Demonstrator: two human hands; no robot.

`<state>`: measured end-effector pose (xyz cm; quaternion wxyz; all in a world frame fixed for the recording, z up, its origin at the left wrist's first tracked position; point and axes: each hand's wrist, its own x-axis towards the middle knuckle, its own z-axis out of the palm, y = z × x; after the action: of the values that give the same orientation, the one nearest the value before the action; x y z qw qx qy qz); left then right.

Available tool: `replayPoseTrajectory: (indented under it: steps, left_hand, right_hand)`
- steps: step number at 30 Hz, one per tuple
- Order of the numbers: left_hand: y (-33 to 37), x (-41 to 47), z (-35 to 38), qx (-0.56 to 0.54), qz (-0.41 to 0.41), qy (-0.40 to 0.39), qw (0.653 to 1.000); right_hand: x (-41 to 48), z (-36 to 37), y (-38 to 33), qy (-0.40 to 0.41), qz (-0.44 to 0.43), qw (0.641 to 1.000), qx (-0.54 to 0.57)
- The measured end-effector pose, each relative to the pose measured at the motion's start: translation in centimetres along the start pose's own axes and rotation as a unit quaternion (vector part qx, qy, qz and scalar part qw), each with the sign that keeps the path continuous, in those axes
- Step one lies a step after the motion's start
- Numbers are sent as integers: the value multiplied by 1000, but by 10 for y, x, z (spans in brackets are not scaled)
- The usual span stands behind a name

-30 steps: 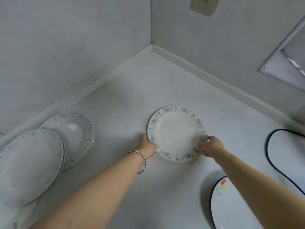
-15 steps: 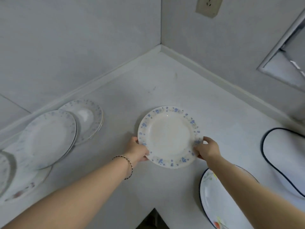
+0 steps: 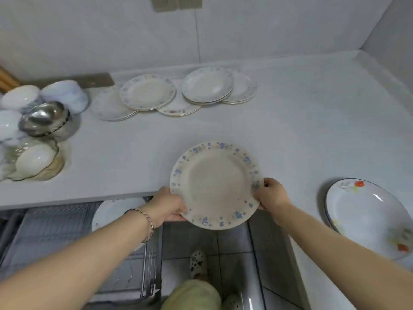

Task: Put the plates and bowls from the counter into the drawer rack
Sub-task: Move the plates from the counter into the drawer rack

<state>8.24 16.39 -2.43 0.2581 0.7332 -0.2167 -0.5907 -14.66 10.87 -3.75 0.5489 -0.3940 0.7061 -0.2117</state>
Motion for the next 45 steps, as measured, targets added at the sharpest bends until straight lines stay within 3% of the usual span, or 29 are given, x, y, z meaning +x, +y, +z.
replayPoseTrajectory:
  steps: [6,14,19,24,36,41,45]
  left_hand:
    - [-101,-37,-127,-13,-103,31,994]
    - [-205,-14,-251,-9,-177,58,982]
    - [-243,65,-309,27,-187,92,978]
    - [-267,143,-330,140,-124,135,973]
    - [-266,244,-333,245,-66,144,957]
    - [-264,250,-328,191,-19,147,970]
    - [-266,252,-330,134,-22,97,986]
  right_hand:
    - [-65,125,24,-156,25,986,-54]
    - [-94,287,69,-198,107,966,-128]
    - [-76,377,93,-136,139,966,-168]
    - [-35,437,121,-47,183,972,-142]
    - [28,490,141,49,189,961,-194]
    - [36,501,141,80,192,965,-158]
    - [38,505,146,84,192,971,-116]
